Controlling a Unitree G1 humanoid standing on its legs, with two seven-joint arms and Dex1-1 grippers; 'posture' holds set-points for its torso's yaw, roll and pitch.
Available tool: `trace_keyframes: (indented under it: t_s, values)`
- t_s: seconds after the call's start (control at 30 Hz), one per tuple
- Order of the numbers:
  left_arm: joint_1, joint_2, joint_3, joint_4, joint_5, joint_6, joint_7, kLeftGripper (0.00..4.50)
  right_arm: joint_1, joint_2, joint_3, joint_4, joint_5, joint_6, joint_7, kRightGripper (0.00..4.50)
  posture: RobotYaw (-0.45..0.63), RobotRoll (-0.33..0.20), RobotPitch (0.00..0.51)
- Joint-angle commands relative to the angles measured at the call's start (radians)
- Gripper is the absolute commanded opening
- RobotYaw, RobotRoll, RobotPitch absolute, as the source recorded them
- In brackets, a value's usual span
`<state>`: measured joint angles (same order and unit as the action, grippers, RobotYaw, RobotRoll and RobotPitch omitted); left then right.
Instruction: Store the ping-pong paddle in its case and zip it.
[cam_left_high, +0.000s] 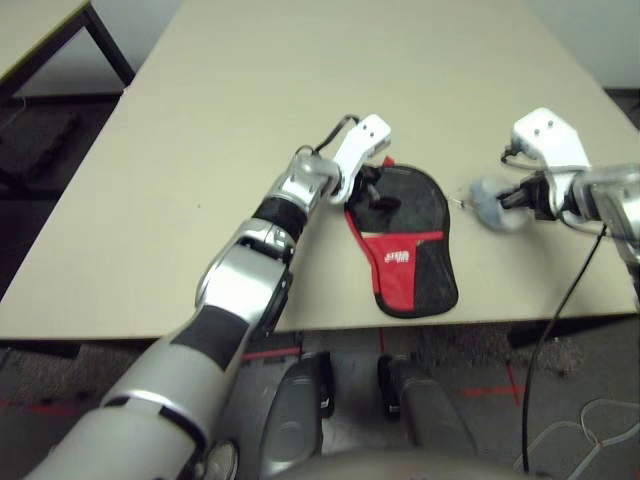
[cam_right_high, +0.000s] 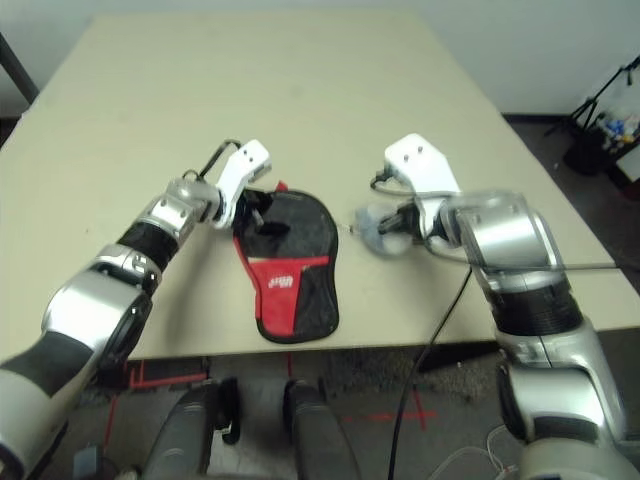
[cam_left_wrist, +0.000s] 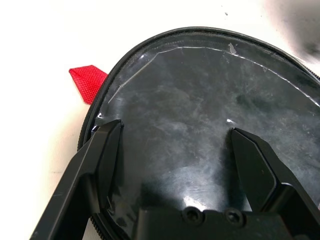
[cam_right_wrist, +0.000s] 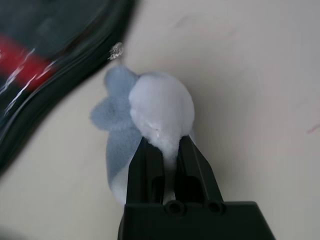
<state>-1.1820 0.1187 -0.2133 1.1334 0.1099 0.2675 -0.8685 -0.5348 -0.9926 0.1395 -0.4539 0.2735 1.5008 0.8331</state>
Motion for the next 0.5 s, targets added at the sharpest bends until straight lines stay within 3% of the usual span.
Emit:
trace_keyframes:
  t_s: [0.03, 0.23, 0.37, 0.5]
  values:
    - [0.026, -0.009, -0.015, 0.067, 0.031, 0.016, 0.020, 4.50, 0.094, -0.065, -0.054, -0.160, 0.110, 0.107, 0.020, 0.08, -0.22, 0.000, 0.187]
    - [0.021, -0.015, -0.008, 0.083, 0.032, 0.003, 0.029, 4.50, 0.225, -0.147, -0.160, -0.296, 0.299, 0.114, 0.011, 0.06, -0.24, 0.000, 0.188]
    - [0.017, -0.021, -0.001, 0.090, 0.031, -0.006, 0.037, 4.50, 0.249, -0.202, -0.193, -0.326, 0.414, 0.114, -0.001, 0.06, -0.24, 0.000, 0.187]
    - [0.013, -0.026, 0.006, 0.095, 0.032, -0.011, 0.045, 4.50, 0.234, -0.208, -0.190, -0.300, 0.460, 0.114, -0.051, 0.06, -0.24, 0.000, 0.183]
